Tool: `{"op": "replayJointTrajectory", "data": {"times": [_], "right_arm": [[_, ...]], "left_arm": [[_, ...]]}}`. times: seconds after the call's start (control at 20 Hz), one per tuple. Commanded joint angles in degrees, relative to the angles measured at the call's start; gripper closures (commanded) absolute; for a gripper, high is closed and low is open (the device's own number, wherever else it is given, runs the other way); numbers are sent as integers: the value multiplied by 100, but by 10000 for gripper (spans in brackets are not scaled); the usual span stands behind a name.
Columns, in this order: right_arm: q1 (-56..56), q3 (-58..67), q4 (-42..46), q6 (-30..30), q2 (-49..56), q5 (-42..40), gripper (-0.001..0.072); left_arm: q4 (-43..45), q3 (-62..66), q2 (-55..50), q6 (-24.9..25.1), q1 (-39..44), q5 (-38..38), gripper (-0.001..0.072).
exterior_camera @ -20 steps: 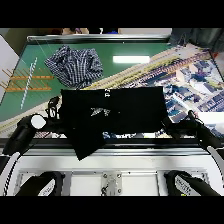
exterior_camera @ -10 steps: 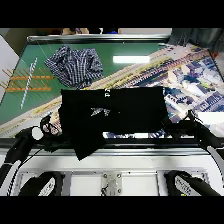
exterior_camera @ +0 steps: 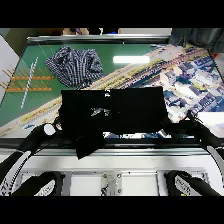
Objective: Fold the clothes and pants, and hang the long-sleeved shirts on hangers.
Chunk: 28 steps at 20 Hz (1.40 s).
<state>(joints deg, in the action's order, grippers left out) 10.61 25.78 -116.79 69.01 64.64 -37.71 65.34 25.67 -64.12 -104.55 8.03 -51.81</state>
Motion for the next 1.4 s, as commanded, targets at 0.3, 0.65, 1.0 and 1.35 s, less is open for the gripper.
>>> {"op": "replayJointTrajectory", "data": {"times": [0.3, 0.65, 1.0, 1.35], "right_arm": [[2, 664, 1189, 234, -632, -1939, 696], [2, 1121, 1676, 498, -1016, -2933, 697], [2, 2050, 1674, 494, -656, -2929, 697], [-2, 3185, 1357, 496, 533, -2492, 697]], "left_arm": [[1110, 317, 1353, 116, -52, -1285, 697], [1117, 455, 2697, 125, -103, -1939, 698], [1213, 1987, 1425, 573, -107, -1652, 698], [1322, 3591, -415, 831, -105, -1327, 698]]}}
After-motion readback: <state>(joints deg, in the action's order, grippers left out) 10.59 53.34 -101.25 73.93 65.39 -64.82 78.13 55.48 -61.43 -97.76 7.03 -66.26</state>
